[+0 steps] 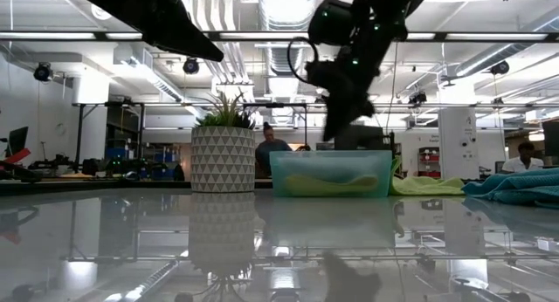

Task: Fold microfiber towels
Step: Put the folded gray microfiber cloth into the blue bin

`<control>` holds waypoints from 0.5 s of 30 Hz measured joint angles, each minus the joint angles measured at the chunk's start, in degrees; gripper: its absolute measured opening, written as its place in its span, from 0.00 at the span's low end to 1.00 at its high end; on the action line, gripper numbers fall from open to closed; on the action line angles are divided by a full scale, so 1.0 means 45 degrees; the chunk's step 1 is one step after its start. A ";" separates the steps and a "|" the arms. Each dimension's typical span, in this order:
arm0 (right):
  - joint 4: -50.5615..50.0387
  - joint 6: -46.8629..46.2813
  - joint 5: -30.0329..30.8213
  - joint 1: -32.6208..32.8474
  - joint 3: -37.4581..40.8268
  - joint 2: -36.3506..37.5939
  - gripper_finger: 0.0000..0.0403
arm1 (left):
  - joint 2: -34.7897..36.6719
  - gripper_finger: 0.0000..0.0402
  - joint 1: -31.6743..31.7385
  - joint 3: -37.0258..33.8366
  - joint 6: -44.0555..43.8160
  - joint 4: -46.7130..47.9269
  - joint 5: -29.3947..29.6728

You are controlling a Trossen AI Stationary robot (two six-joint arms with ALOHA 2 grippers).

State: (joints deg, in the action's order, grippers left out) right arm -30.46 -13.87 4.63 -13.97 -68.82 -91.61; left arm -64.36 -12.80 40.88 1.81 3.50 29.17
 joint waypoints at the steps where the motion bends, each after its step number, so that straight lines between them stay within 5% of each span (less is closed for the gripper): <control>1: 0.0931 0.0077 -0.0028 0.0023 0.0149 -0.0084 0.02 | 0.0000 0.22 0.0000 0.0000 0.0004 -0.0010 0.0000; 8: 0.5529 0.0196 -0.0147 0.0053 0.1095 -0.1598 0.02 | 0.0000 0.22 0.0005 0.0000 -0.0010 -0.0032 -0.0003; 15: 0.5406 -0.0263 -0.1041 0.0053 0.0827 -0.2177 0.02 | 0.0000 0.22 0.0005 0.0000 -0.0007 -0.0100 0.0000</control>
State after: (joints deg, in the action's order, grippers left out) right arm -6.13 -15.05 -0.05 -13.74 -65.10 -101.40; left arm -64.36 -12.78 40.88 1.77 3.05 29.17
